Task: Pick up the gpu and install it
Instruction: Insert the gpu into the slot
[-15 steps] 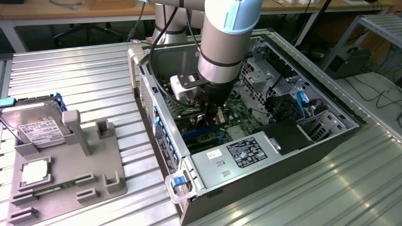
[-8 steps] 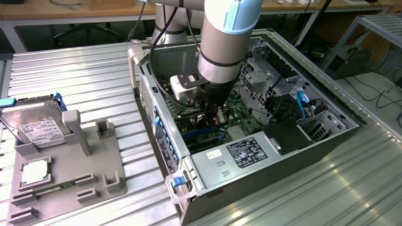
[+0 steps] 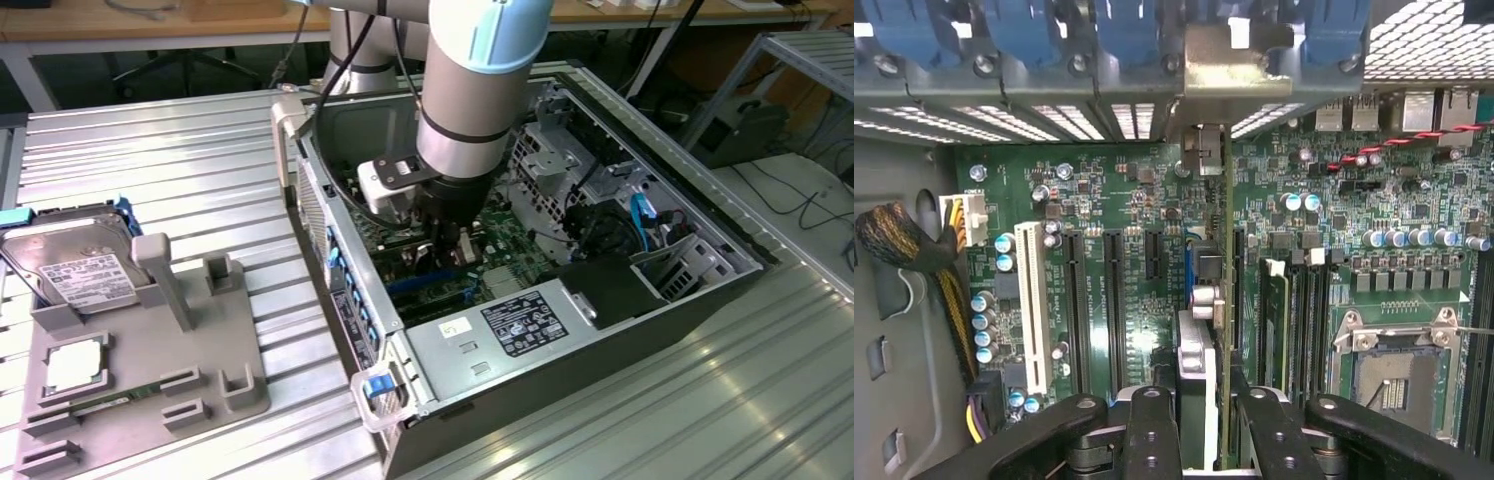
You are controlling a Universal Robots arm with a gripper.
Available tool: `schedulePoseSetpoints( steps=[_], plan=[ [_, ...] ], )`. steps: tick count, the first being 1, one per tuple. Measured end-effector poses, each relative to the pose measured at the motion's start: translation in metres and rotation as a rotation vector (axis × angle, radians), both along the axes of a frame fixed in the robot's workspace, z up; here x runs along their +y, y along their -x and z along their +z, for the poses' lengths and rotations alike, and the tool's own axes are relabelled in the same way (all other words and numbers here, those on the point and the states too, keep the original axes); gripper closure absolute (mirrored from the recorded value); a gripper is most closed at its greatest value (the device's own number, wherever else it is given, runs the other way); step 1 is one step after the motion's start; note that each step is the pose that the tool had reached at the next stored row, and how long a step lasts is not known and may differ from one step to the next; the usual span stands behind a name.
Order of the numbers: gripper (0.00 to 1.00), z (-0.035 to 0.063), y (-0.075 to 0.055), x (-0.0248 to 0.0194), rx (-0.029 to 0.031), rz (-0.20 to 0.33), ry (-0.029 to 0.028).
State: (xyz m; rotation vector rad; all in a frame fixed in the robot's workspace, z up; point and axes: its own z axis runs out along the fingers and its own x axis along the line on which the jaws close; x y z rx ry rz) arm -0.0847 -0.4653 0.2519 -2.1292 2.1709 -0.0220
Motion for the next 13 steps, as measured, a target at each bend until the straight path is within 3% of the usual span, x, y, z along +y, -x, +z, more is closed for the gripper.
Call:
schedulePoseSetpoints(
  steps=[13],
  plan=[
    [0.72, -0.0028, 0.0014, 0.0003, -0.0007, 0.000, -0.0001]
  ],
)
